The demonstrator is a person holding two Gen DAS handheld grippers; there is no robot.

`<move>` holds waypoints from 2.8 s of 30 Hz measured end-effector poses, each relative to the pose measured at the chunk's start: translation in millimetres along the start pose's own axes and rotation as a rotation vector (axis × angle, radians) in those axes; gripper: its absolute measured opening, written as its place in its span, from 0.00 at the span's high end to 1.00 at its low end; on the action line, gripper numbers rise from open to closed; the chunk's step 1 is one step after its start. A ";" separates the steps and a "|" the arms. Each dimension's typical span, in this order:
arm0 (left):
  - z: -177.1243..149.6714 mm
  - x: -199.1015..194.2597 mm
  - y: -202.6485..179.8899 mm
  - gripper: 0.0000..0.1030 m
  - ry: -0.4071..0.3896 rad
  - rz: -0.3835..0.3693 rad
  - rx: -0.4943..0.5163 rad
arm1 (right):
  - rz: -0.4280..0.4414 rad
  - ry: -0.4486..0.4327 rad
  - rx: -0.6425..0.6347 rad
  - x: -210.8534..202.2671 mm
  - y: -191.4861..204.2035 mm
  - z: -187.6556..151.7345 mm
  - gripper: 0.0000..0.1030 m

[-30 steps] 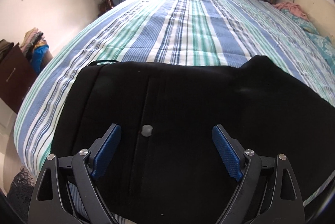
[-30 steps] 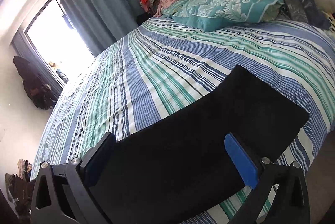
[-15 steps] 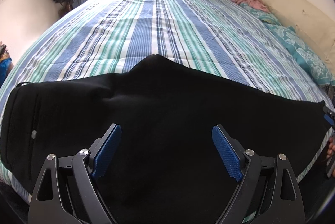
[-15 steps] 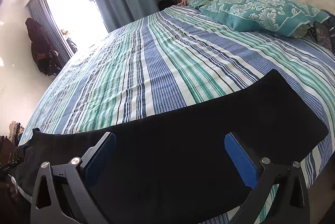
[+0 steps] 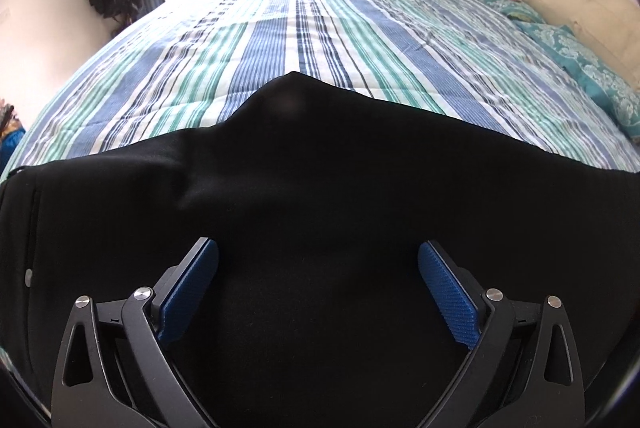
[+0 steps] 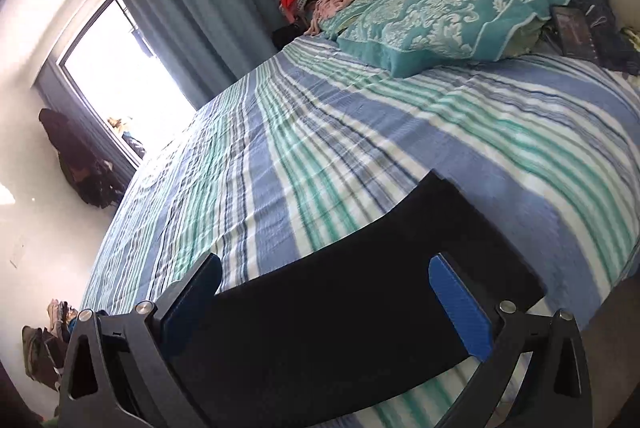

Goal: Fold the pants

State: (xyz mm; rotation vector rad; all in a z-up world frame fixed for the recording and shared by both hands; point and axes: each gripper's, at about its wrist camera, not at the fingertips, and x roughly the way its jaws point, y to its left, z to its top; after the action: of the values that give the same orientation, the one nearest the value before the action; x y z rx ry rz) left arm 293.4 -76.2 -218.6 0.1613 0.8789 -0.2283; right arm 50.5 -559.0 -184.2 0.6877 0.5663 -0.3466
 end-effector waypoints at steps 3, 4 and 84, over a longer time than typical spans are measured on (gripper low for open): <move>-1.1 0.2 -1.9 0.03 -0.011 0.009 0.005 | -0.042 0.035 0.027 -8.8 -44.4 34.3 0.00; -1.5 -0.1 -2.1 0.03 -0.016 0.011 0.005 | -0.042 0.071 0.063 -7.8 -62.1 43.1 0.00; -28.7 -91.4 67.9 0.18 -0.062 -0.265 -0.324 | 0.288 0.152 -0.525 4.3 338.8 -212.4 0.02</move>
State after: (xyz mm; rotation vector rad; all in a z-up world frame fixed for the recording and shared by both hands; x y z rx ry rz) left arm 233.7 8.0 -162.5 -0.2646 0.8633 -0.3319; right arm 136.0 -169.6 -152.7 0.2801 0.6585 0.1270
